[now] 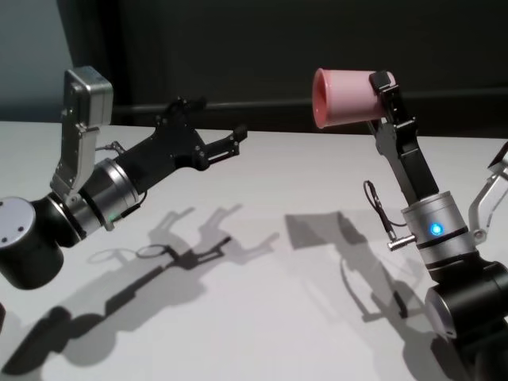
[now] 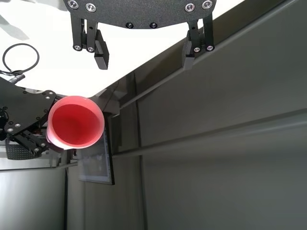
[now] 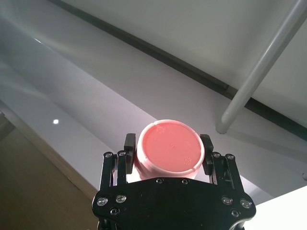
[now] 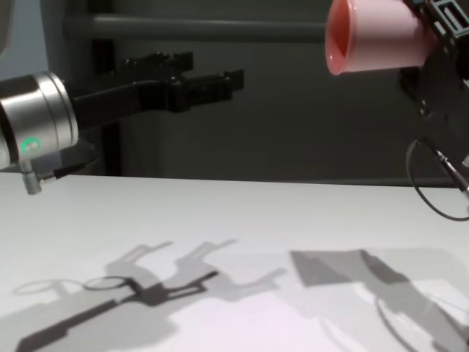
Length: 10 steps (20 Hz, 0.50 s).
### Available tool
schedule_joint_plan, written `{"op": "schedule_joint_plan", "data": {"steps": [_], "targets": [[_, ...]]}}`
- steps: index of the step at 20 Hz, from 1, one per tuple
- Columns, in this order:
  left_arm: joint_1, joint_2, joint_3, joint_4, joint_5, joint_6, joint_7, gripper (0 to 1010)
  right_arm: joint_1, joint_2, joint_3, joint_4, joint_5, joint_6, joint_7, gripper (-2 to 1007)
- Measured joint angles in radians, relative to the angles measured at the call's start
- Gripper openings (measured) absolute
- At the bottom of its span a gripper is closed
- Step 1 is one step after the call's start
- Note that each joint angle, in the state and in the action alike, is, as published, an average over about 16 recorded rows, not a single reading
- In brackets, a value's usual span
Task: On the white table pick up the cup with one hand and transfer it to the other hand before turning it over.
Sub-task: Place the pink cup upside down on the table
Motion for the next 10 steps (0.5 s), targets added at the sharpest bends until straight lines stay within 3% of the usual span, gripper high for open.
{"op": "schedule_joint_plan", "data": {"steps": [5,10], "targets": [[0.106,0.002,-0.044,-0.086,0.038,0.012,0.162,1003,0.000,0.000,0.000,0.000,0.000,0.000,0.000,781],[0.189,-0.010,-0.076,-0.144,0.070,0.015,0.273,1003,0.000,0.000,0.000,0.000,0.000,0.000,0.000,781]]}}
